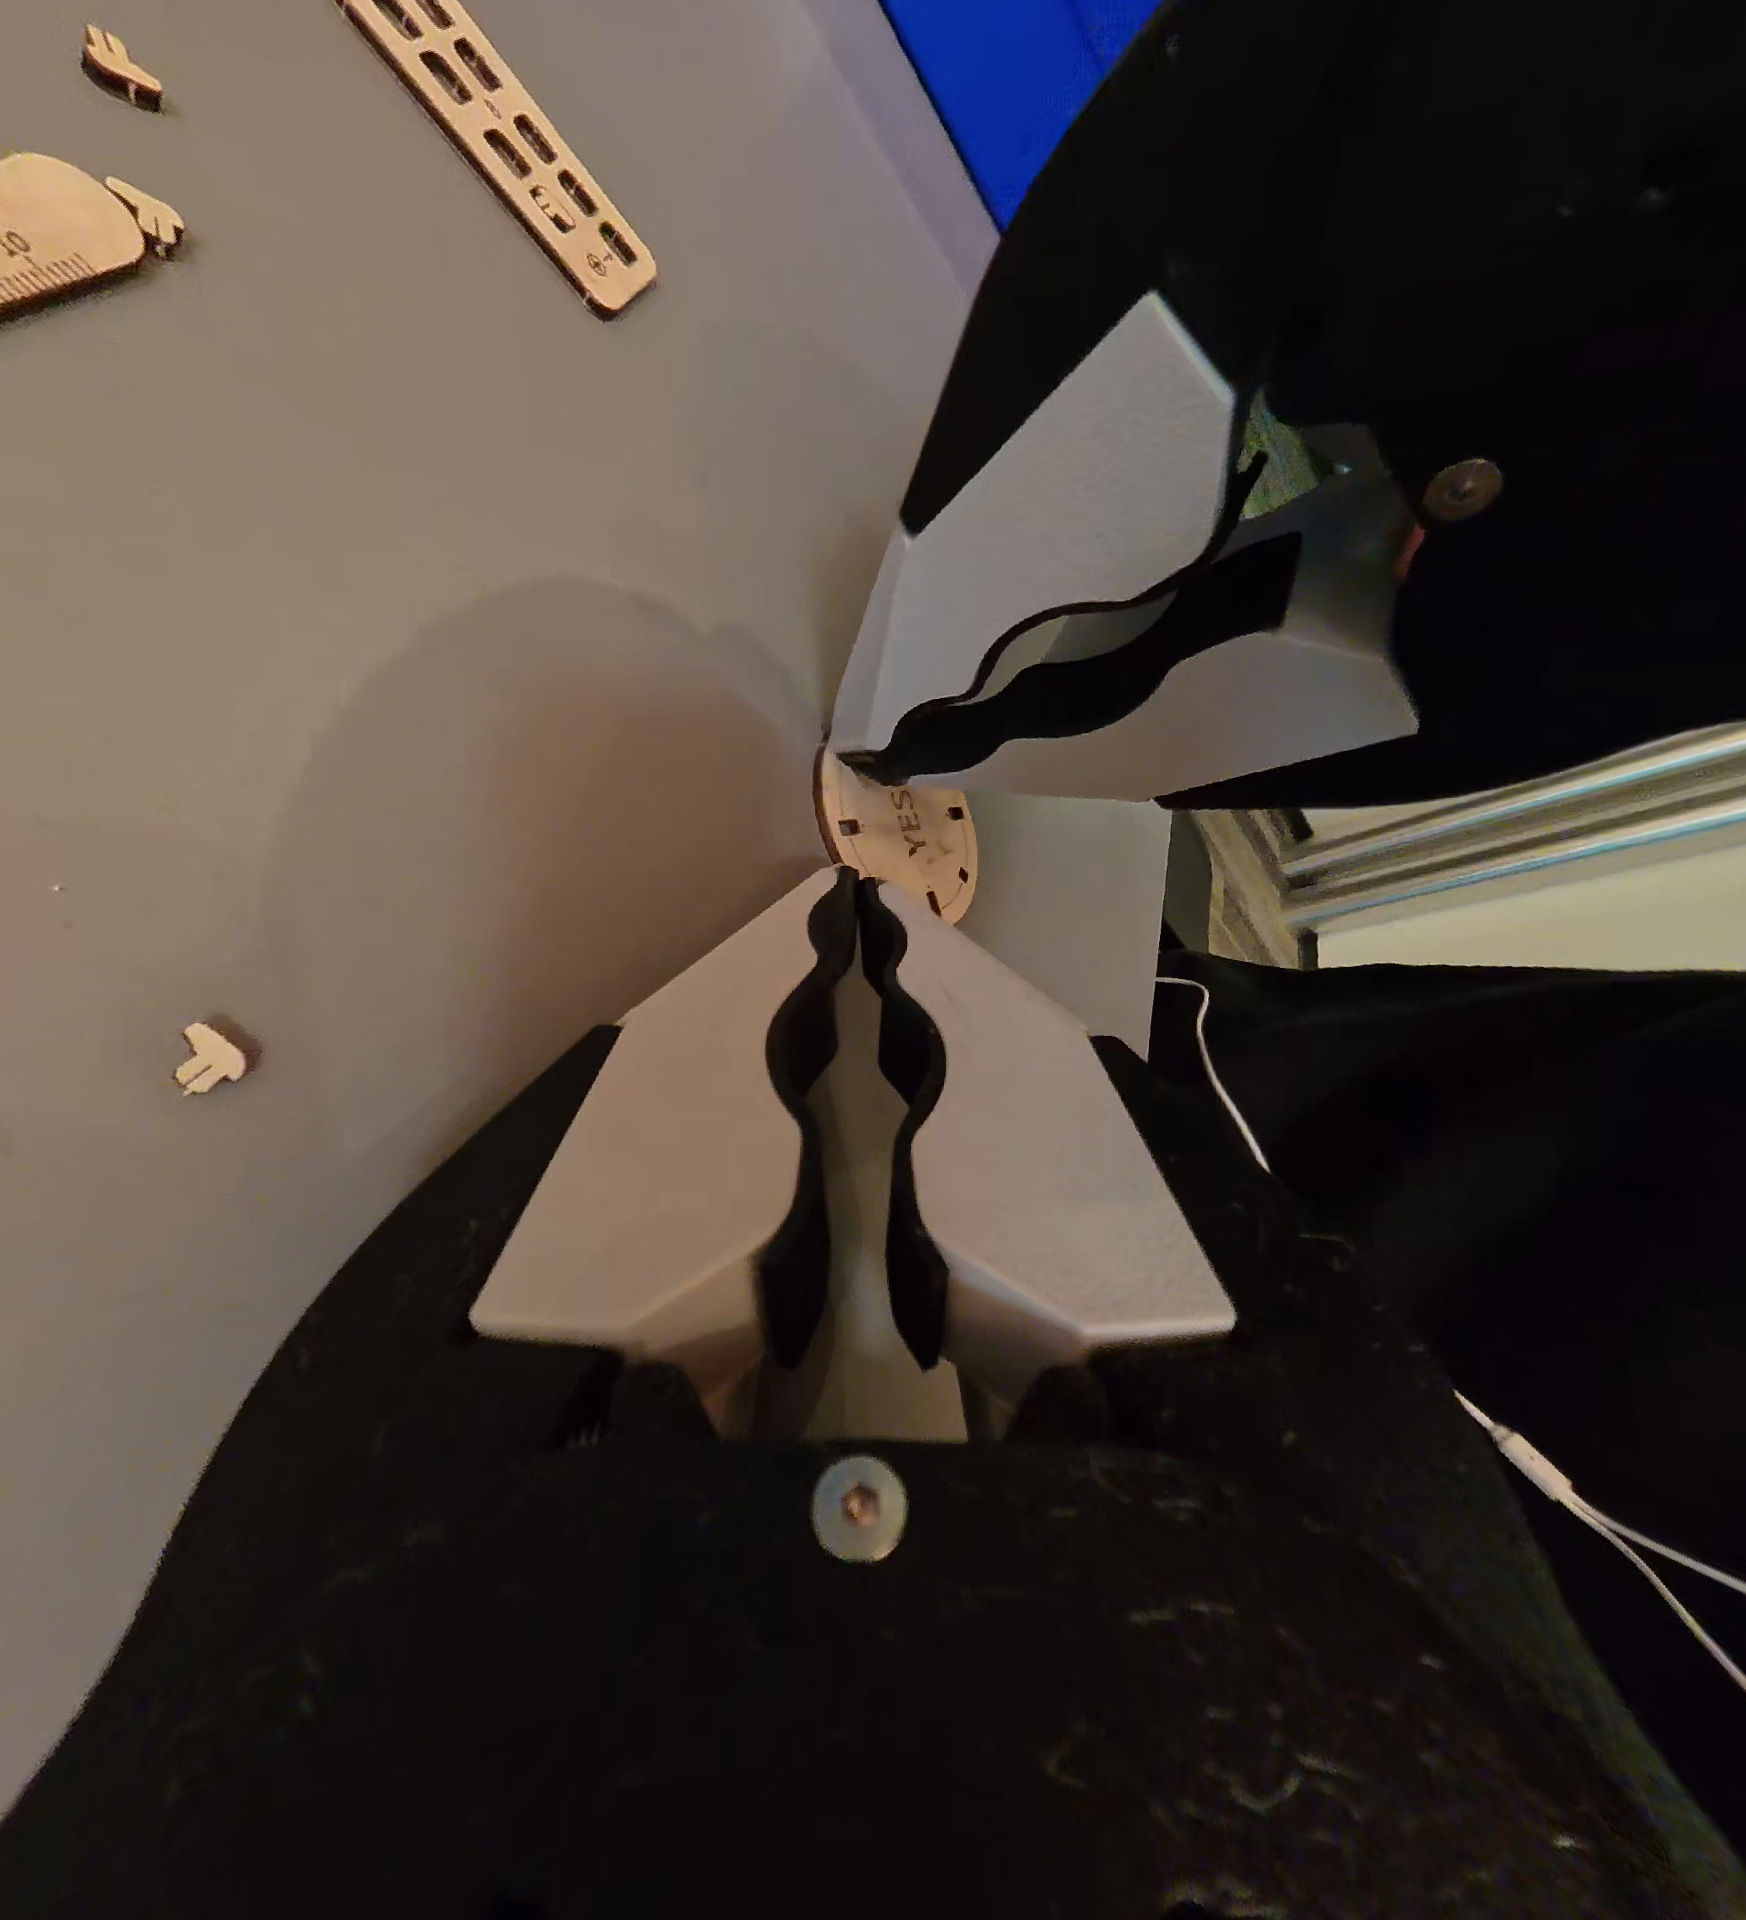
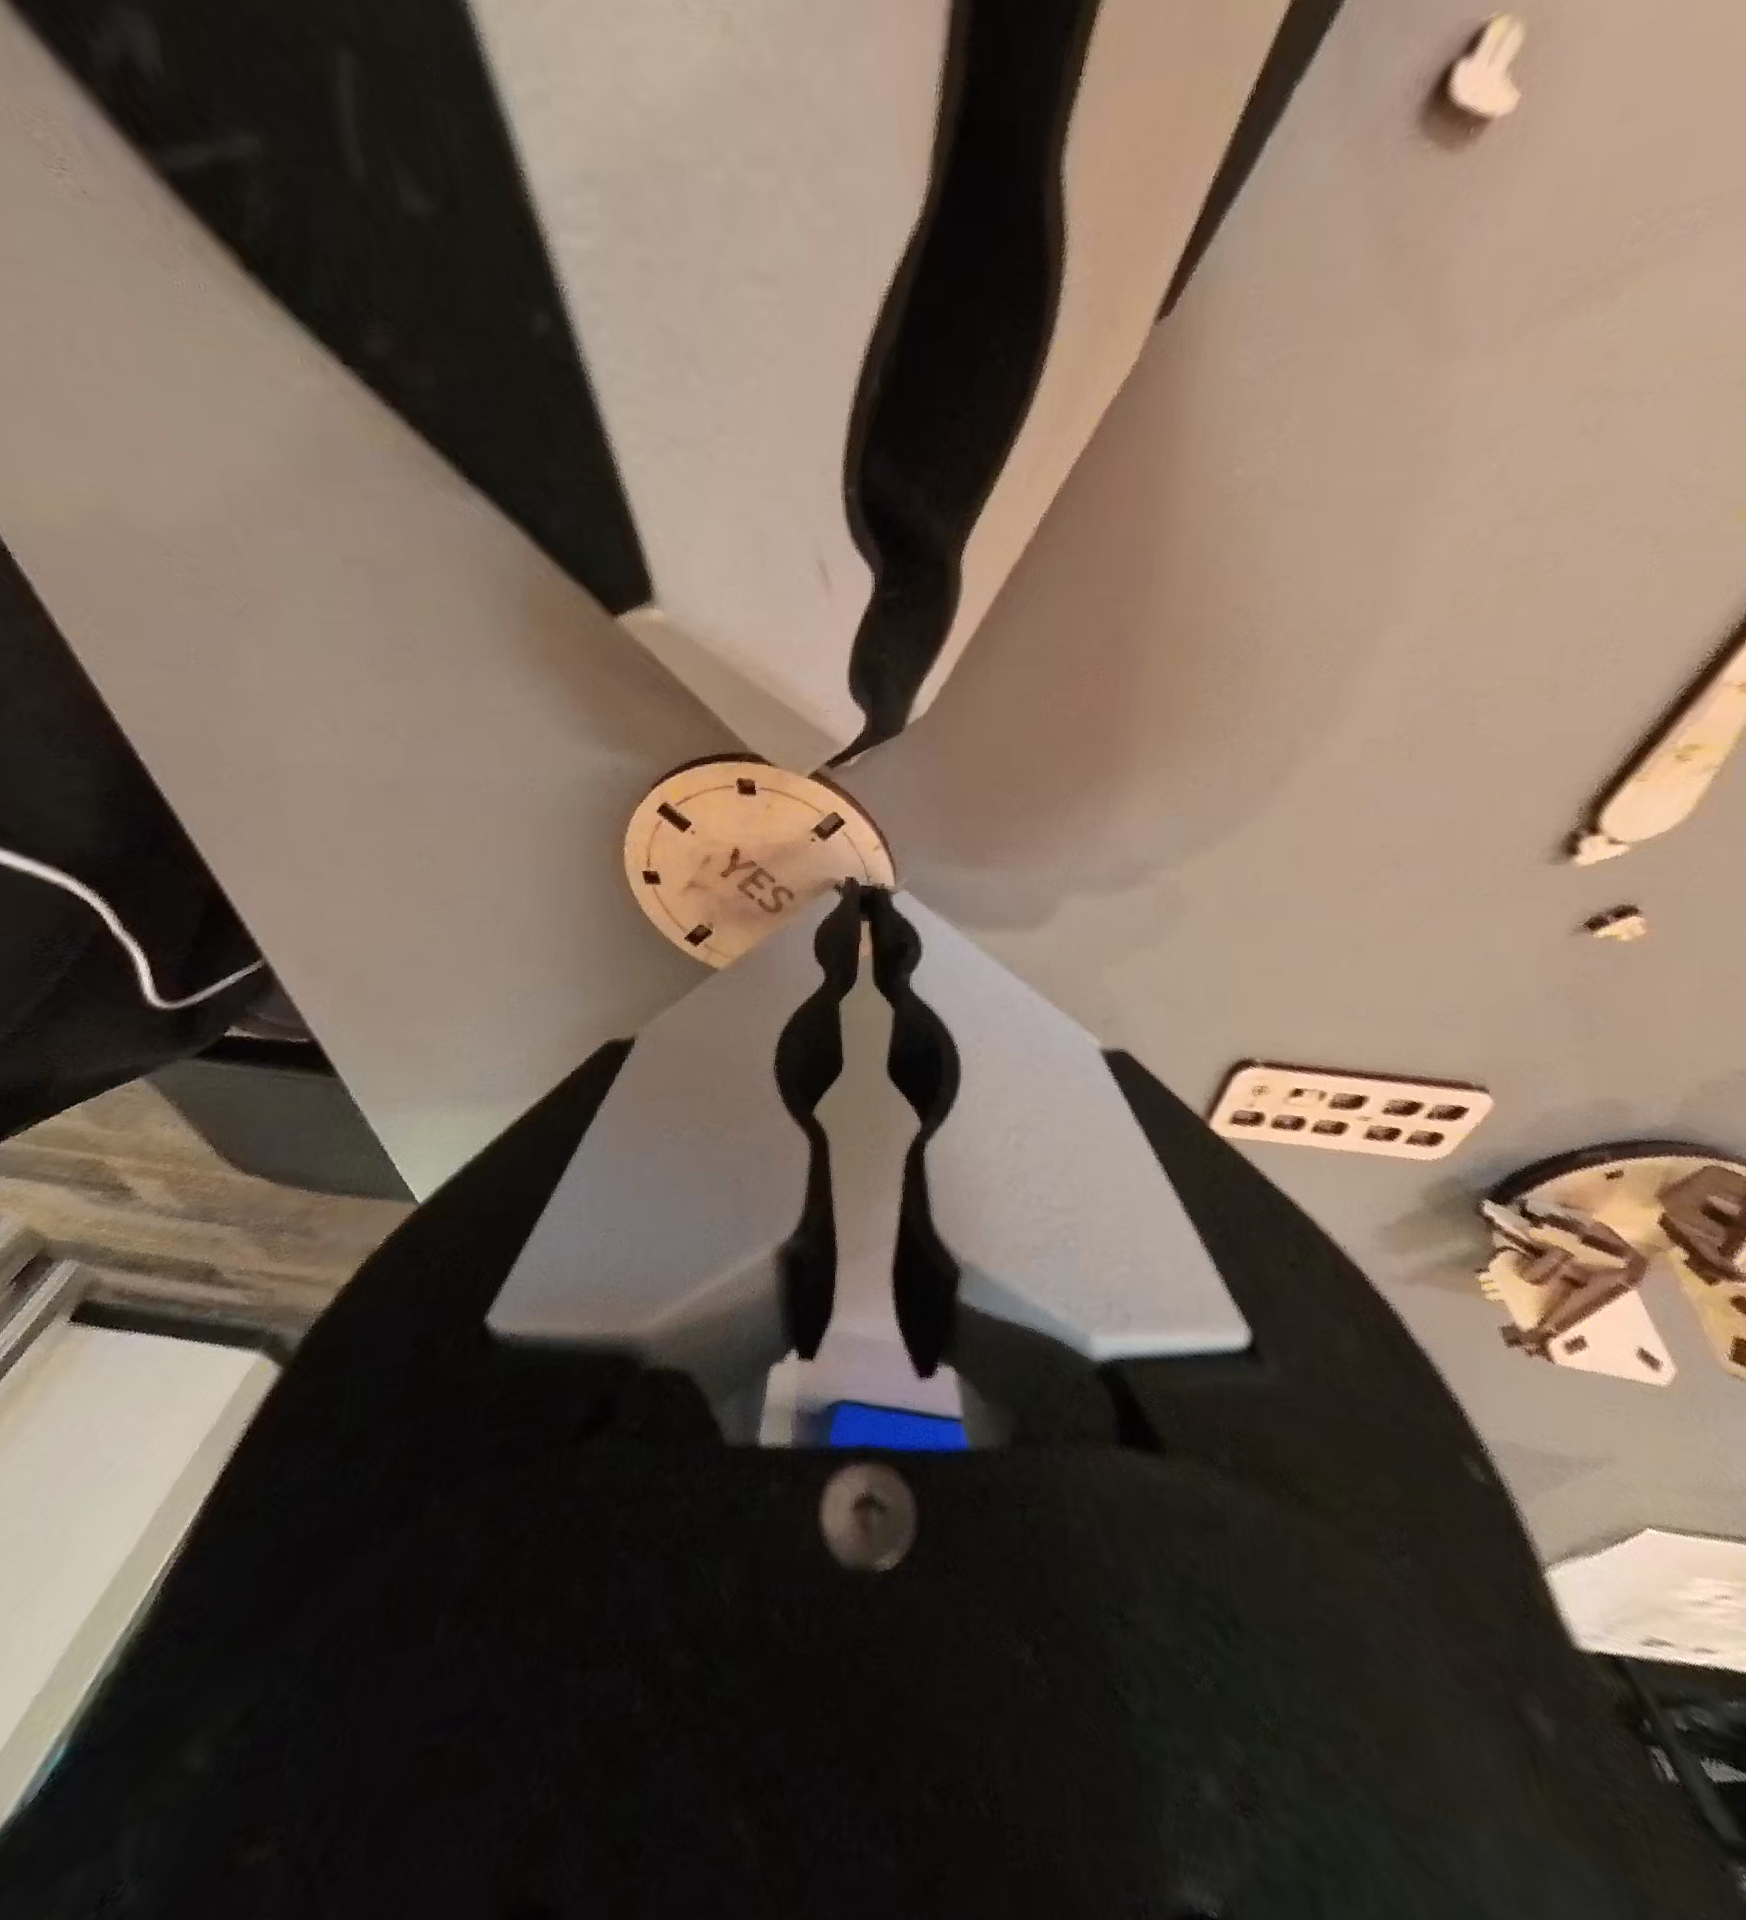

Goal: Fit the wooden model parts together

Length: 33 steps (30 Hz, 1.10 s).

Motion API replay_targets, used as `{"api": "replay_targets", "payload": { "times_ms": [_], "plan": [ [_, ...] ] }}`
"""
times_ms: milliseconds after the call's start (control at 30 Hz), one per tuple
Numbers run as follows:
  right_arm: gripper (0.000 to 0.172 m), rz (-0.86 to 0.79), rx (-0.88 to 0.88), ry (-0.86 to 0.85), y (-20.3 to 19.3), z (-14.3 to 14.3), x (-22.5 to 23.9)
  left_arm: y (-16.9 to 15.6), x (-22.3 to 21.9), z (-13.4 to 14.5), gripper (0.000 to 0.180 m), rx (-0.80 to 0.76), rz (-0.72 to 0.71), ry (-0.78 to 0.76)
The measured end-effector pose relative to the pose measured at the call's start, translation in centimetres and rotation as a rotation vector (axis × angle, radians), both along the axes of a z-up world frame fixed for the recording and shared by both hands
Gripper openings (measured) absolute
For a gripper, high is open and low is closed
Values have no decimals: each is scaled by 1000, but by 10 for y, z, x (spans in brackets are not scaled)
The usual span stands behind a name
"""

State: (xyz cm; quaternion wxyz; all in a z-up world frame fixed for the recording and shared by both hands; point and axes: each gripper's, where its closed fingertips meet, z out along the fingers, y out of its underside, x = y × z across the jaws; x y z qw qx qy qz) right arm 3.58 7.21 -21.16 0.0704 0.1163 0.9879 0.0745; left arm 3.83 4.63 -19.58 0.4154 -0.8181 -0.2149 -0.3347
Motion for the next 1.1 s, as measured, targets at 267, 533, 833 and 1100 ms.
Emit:
{"api": "replay_targets", "payload": {
  "times_ms": [267,533,833,1100],
  "plan": [
    [44,-47,-127,141,-1,2,7,0,-2,4,0,24,12,-9],
    [66,-204,-314,331,6,1,9,0,-2,4,0,29,11,-13],
    [66,-414,-603,412,-1,0,-4,2,-11,19,0,132,58,-13],
    [52,-382,-750,473,-6,3,-9,1,-27,50,27,331,144,90]
  ]
}}
